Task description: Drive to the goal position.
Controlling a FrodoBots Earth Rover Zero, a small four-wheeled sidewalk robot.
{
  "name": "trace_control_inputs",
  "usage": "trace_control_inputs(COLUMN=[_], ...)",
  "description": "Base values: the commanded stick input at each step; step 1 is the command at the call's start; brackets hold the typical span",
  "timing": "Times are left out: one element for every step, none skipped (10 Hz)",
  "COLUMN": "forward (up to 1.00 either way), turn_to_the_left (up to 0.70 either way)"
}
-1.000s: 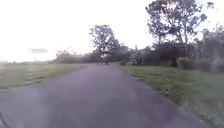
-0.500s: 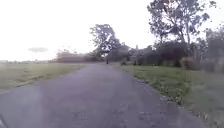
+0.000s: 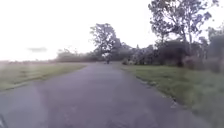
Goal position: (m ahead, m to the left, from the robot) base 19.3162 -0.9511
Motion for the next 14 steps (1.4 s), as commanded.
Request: trace_control_inputs(forward=[0.70, 0.70, 0.70, 0.70, 0.70, 0.70, 0.70, 0.70, 0.70, 0.70, 0.70, 0.70, 0.70, 0.70], turn_to_the_left=[0.00, 0.00, 0.00, 0.00, 0.00, 0.00, 0.00, 0.00, 0.00, 0.00, 0.00, 0.00, 0.00, 0.00])
